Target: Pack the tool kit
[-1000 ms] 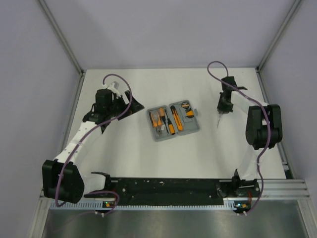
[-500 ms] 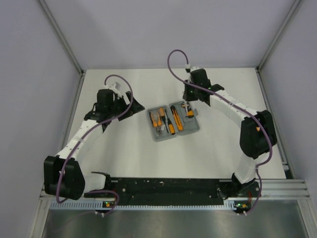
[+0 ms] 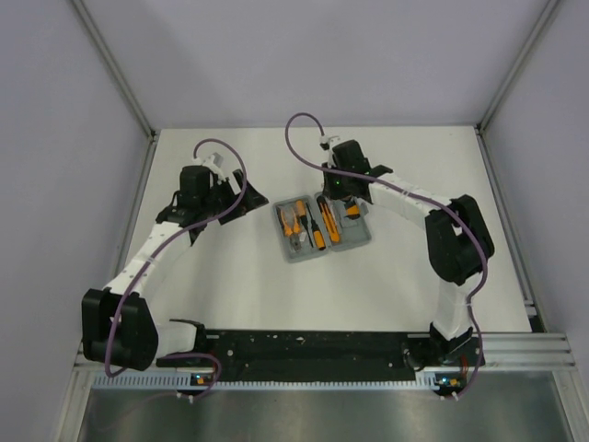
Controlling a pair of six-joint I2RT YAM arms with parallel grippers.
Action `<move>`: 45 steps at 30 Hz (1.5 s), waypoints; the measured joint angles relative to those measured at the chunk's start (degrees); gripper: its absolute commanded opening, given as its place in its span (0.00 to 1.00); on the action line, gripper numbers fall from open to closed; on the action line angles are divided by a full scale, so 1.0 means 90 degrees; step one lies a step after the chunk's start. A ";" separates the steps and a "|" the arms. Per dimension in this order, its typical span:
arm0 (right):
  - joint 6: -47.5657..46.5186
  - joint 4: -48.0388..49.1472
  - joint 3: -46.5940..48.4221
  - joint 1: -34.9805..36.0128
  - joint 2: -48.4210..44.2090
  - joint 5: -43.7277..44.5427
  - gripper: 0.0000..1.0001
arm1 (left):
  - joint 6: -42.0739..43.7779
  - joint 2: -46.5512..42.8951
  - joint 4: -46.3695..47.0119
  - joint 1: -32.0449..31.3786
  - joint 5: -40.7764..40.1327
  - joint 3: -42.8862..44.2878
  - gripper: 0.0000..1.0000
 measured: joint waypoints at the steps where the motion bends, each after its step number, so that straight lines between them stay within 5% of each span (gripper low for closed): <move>1: -0.0039 0.0010 0.0000 0.0034 0.0041 0.0010 0.02 | -0.0002 0.0000 -0.0002 0.0002 0.0000 0.0000 0.90; 33: -0.0461 0.0369 -0.0335 0.0083 0.0447 0.0508 0.01 | 0.0024 0.0117 -0.0085 0.0061 0.0165 0.0000 0.89; 45: -0.0267 0.0573 -0.0335 0.0124 0.0726 0.0801 0.10 | 0.0027 0.0243 -0.0143 0.0092 0.0199 0.0000 0.89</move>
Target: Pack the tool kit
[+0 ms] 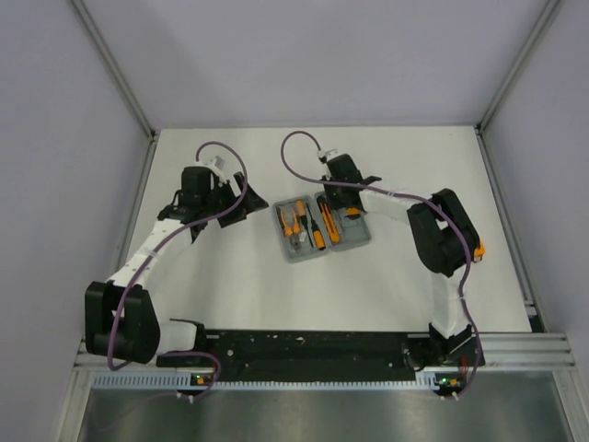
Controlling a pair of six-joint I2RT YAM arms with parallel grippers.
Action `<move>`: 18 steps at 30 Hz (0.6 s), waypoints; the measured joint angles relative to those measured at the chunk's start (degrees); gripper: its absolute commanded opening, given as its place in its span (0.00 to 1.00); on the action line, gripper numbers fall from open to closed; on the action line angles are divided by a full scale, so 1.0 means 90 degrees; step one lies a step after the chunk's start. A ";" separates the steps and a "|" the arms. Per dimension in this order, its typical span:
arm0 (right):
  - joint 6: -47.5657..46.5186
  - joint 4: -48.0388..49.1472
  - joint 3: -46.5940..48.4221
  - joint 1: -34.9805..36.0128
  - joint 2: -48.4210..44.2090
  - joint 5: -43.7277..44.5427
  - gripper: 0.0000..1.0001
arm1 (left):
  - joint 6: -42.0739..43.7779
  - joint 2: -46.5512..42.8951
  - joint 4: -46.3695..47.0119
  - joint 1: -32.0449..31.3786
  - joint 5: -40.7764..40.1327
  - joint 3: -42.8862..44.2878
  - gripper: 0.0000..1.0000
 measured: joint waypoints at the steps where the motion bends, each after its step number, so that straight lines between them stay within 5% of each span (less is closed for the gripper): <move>1: 0.0017 0.0015 0.0000 0.0005 0.0036 0.0027 0.11 | 0.0000 0.0000 0.0000 0.0002 0.0012 0.0000 0.89; 8: 0.0182 0.0061 0.0000 0.0053 0.0056 0.0170 0.30 | -0.0002 0.0024 -0.0005 0.0034 0.0046 0.0000 0.89; 18: 0.0267 0.0022 0.0017 0.0080 -0.0068 0.0593 0.31 | -0.0005 0.0051 -0.0044 0.0070 0.0114 0.0000 0.89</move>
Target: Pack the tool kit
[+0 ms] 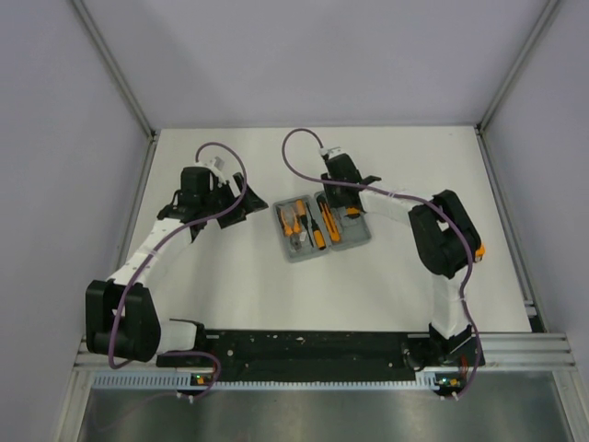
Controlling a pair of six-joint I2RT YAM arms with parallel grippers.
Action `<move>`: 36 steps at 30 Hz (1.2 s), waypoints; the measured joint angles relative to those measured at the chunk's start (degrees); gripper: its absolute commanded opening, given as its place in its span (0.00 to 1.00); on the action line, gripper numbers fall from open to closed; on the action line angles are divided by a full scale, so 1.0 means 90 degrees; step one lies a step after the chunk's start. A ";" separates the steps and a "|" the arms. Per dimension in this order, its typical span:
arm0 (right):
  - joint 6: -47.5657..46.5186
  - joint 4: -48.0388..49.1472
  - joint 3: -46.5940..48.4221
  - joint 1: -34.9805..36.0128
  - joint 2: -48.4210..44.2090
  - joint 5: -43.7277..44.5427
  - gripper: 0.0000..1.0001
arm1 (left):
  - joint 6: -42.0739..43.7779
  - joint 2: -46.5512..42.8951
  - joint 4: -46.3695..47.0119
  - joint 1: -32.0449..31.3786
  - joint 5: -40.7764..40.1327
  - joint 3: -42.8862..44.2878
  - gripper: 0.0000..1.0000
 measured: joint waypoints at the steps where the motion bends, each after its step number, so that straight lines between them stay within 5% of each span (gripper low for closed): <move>1: 0.0005 -0.0051 0.0000 0.0005 0.0000 0.0049 0.29 | 0.0000 0.0000 0.0000 0.0002 0.0010 0.0000 0.89; 12: -0.0053 -0.0202 0.0000 0.0063 0.0000 0.0068 0.08 | 0.0000 0.0036 0.0000 0.0010 0.0068 0.0000 0.88; 16: -0.0117 -0.0233 0.0000 0.0112 0.0000 0.0073 0.10 | 0.0000 0.0044 0.0000 0.0010 0.0097 0.0000 0.88; 23: -0.0148 -0.0427 -0.0015 0.0148 -0.0175 0.0299 0.29 | 0.0000 0.0044 0.0000 0.0012 0.0158 0.0000 0.88; 29: -0.0168 -0.0449 -0.0015 0.0153 -0.0522 0.0374 0.15 | -0.0002 0.0085 0.0002 0.0012 0.0189 0.0000 0.88; 36: -0.0170 -0.0588 -0.0027 0.0160 -0.0595 0.0272 0.10 | -0.0029 0.0097 0.0007 0.0015 0.0211 0.0000 0.88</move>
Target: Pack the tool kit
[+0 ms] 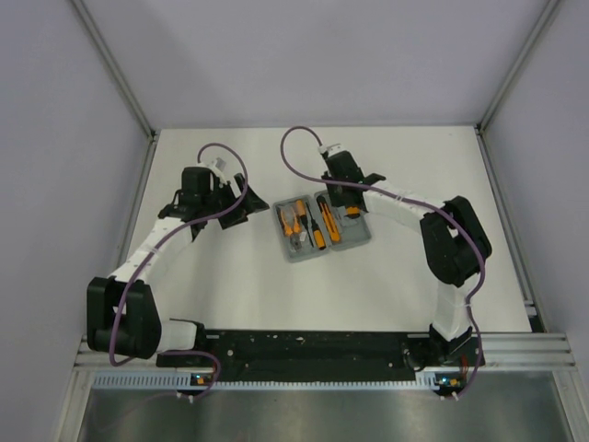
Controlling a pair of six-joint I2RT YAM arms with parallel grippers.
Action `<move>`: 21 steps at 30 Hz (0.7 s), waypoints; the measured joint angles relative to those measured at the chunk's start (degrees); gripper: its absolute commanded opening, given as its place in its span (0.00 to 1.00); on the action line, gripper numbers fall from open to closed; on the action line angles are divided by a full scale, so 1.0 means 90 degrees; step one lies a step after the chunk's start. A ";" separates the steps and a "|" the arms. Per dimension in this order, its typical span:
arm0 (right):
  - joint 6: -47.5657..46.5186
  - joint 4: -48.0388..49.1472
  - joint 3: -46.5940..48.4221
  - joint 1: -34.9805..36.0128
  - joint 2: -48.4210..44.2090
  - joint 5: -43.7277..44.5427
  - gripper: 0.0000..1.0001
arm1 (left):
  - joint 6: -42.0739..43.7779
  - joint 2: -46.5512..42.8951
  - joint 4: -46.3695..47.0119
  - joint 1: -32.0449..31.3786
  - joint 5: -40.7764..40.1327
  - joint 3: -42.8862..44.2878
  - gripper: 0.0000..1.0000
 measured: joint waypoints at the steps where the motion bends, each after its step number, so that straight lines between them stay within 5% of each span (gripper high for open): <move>1: -0.0002 -0.0007 -0.0022 0.0007 0.0000 -0.0022 0.10 | -0.0007 0.0000 0.0002 0.0002 0.0000 0.0000 0.87; 21: -0.0034 -0.0442 -0.0155 0.0121 0.0032 -0.0231 0.06 | -0.0138 0.0041 0.0017 0.0039 0.0024 0.0000 0.86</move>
